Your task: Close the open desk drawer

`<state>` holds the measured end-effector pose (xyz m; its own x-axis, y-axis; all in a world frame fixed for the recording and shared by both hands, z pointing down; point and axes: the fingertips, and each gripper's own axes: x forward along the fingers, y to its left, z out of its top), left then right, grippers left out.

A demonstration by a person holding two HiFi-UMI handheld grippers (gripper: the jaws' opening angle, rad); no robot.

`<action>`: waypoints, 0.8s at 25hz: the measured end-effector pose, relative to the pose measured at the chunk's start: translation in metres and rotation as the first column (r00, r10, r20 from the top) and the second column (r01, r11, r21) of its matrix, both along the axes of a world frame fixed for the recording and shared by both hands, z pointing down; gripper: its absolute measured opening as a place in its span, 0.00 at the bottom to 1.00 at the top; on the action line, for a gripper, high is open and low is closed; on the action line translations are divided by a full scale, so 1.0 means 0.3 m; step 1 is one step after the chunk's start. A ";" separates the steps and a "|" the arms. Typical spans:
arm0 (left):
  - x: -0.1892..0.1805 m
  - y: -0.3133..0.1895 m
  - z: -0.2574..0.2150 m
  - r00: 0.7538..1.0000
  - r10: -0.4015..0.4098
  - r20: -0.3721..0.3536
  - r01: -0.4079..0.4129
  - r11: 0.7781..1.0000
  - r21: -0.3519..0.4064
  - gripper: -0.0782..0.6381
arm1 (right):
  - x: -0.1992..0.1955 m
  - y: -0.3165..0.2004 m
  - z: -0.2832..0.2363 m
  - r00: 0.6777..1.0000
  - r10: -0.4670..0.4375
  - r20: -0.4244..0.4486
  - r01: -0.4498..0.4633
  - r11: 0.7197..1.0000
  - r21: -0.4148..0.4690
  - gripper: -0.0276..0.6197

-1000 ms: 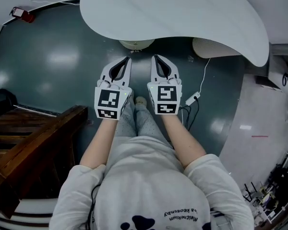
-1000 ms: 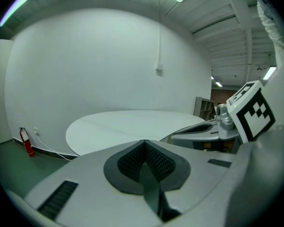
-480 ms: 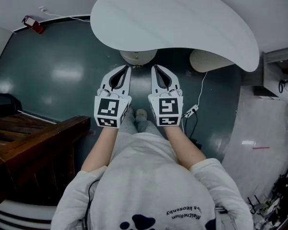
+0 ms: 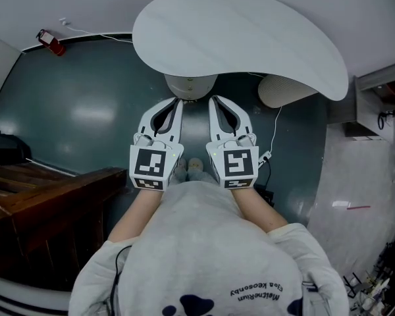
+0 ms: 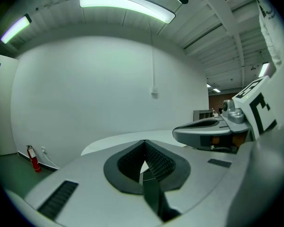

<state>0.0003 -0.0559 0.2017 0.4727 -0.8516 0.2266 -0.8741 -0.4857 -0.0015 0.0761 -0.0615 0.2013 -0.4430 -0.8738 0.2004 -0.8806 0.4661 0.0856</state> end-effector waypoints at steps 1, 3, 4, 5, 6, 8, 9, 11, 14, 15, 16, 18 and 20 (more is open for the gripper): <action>-0.006 0.010 -0.013 1.000 0.001 0.001 -0.001 1.000 0.001 0.12 | -0.004 0.013 -0.013 1.000 0.001 0.001 -0.001 1.000 0.007 0.07; -0.011 0.028 -0.034 1.000 0.006 0.003 -0.006 1.000 0.005 0.12 | -0.007 0.033 -0.035 1.000 0.004 0.003 -0.004 1.000 0.017 0.07; -0.011 0.036 -0.043 1.000 0.009 0.005 -0.009 1.000 0.007 0.12 | -0.006 0.040 -0.044 1.000 0.005 0.004 -0.005 1.000 0.020 0.07; -0.012 0.042 -0.049 1.000 0.012 0.005 -0.012 1.000 0.007 0.12 | -0.005 0.047 -0.051 1.000 0.007 0.007 -0.007 1.000 0.021 0.07; -0.013 0.048 -0.054 1.000 0.014 0.005 -0.014 1.000 0.004 0.12 | -0.004 0.052 -0.056 1.000 0.009 0.011 -0.009 1.000 0.019 0.07; -0.017 0.058 -0.062 1.000 0.018 0.006 -0.018 1.000 -0.004 0.12 | -0.005 0.061 -0.061 1.000 0.010 0.022 -0.010 1.000 0.011 0.07; -0.019 0.062 -0.064 1.000 0.019 0.009 -0.019 1.000 -0.004 0.12 | -0.008 0.066 -0.063 1.000 0.009 0.025 -0.009 1.000 0.009 0.07; -0.024 0.071 -0.061 1.000 0.023 0.017 -0.023 1.000 -0.003 0.12 | -0.017 0.079 -0.066 1.000 0.005 0.027 -0.005 1.000 0.008 0.07; -0.039 0.080 -0.055 1.000 0.024 0.012 -0.024 1.000 -0.007 0.12 | -0.038 0.090 -0.069 1.000 -0.002 0.022 0.001 1.000 0.016 0.07; -0.042 0.080 -0.057 1.000 0.024 0.010 -0.024 1.000 -0.006 0.12 | -0.045 0.090 -0.067 1.000 -0.007 0.014 0.006 1.000 0.019 0.07; -0.041 0.079 -0.059 1.000 0.026 0.006 -0.026 1.000 -0.006 0.12 | -0.051 0.089 -0.063 1.000 -0.012 0.008 0.011 1.000 0.018 0.07; -0.034 0.080 -0.064 0.999 0.035 -0.004 -0.035 0.999 -0.006 0.12 | -0.057 0.088 -0.055 1.000 -0.017 0.005 0.017 1.000 0.010 0.07; -0.027 0.081 -0.065 0.999 0.041 -0.006 -0.041 0.999 -0.005 0.12 | -0.059 0.091 -0.049 1.000 -0.017 0.008 0.017 1.000 0.005 0.07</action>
<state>-0.0077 -0.0315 0.1822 0.5089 -0.8300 0.2284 -0.8533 -0.5215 0.0064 0.0584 -0.0343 0.1865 -0.4595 -0.8670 0.1927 -0.8732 0.4807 0.0807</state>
